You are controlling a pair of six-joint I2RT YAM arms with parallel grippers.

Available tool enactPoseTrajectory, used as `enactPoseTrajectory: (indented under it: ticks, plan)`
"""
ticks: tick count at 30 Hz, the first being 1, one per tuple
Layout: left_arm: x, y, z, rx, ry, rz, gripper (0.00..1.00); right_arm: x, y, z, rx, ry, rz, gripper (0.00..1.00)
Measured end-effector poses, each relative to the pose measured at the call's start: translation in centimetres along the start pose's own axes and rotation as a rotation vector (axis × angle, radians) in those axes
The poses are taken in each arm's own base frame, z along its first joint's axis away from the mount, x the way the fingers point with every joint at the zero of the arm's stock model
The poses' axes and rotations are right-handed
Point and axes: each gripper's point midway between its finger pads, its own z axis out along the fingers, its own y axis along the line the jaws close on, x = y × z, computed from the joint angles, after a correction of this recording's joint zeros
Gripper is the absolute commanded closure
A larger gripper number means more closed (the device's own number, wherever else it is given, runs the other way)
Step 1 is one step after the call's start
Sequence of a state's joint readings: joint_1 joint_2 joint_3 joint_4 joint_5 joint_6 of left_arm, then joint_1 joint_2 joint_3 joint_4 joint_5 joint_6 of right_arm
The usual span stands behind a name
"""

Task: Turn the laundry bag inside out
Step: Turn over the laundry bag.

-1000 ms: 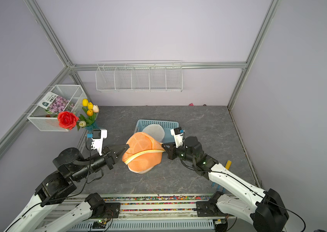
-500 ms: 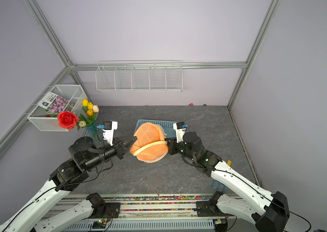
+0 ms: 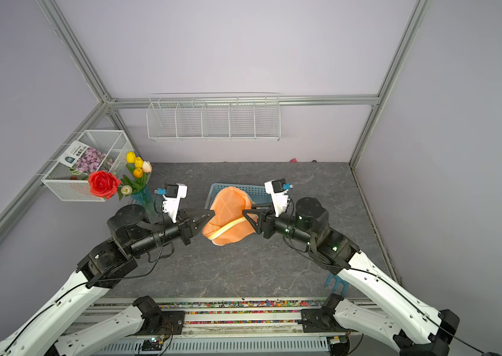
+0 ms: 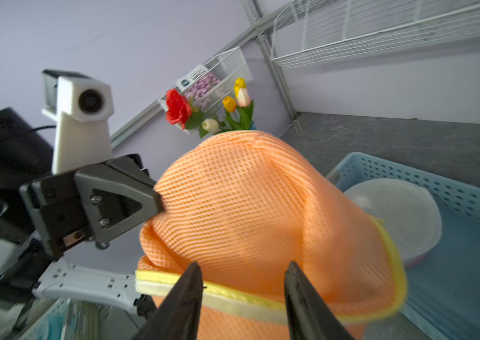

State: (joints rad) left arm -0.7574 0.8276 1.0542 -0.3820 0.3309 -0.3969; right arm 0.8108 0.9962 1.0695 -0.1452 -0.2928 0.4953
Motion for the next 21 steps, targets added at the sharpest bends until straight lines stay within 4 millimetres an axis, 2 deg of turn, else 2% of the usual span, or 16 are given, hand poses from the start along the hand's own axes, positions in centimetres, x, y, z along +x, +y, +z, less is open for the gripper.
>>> enactPoseTrajectory:
  ticks: [3, 5, 9, 14, 21]
  plan:
    - [0.3, -1.0, -0.3, 0.044, 0.028, 0.015, 1.00, 0.7, 3.2, 1.2, -0.126, 0.060, -0.061, 0.59]
    - [0.4, -1.6, -0.6, 0.072, 0.040, 0.023, 1.00, 1.2, 3.8, 1.8, -0.158, 0.084, -0.076, 0.59]
    - [0.9, -2.6, -1.2, 0.122, 0.067, 0.033, 1.00, 2.1, 3.0, 2.6, -0.137, 0.114, -0.076, 0.56]
    - [1.3, -3.6, -2.2, 0.170, 0.083, 0.039, 1.00, 2.1, 2.0, 2.1, -0.105, 0.112, -0.071, 0.54]
    - [1.3, -6.1, -4.5, 0.278, 0.076, 0.060, 1.00, 2.3, -1.4, 1.4, -0.047, 0.094, -0.015, 0.50]
